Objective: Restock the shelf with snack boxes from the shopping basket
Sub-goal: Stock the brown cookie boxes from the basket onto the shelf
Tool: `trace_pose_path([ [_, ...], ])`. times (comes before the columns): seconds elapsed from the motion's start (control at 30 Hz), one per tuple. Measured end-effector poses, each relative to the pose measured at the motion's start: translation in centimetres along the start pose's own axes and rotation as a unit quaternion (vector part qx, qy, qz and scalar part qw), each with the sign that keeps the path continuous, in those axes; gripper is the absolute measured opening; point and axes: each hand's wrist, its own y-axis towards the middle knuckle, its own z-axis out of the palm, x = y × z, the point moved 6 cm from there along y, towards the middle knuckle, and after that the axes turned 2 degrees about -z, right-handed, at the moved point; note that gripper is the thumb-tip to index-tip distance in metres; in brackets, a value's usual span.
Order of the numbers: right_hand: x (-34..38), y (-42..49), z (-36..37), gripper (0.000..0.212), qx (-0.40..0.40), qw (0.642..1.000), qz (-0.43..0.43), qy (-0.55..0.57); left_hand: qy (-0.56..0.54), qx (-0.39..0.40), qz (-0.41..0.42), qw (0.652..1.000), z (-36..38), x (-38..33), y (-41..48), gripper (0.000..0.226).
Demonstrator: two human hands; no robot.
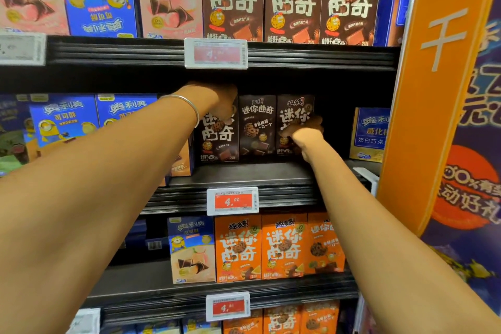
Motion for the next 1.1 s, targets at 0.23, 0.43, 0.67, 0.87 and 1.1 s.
trace_pose_path([
  [0.23, -1.0, 0.6, 0.9, 0.088, 0.035, 0.998, 0.019, 0.048, -0.020, -0.005, -0.017, 1.000, 0.1, 0.2, -0.4, 0.048],
  [0.43, -0.7, 0.6, 0.1, 0.090, 0.013, 0.999, 0.014, 0.050, -0.052, 0.006, -0.025, 0.998, -0.2, -0.2, -1.2, 0.045],
  [0.67, 1.6, -4.4, -1.7, 0.046, 0.000, 0.987, -0.043, 0.154, -0.235, -0.002, -0.018, 0.972, 0.1, -1.0, -4.9, 0.088],
  [0.87, 3.3, -13.3, -4.0, 0.065, 0.070, 0.971, -0.126, 0.188, -0.413, -0.199, 0.023, 0.889, 2.1, -1.1, -15.0, 0.073],
  [1.1, -1.7, -24.8, -3.7, 0.034, 0.260, 0.908, -0.135, 0.301, -0.674, -0.260, -0.014, 0.691, 12.8, -1.4, -31.4, 0.061],
])
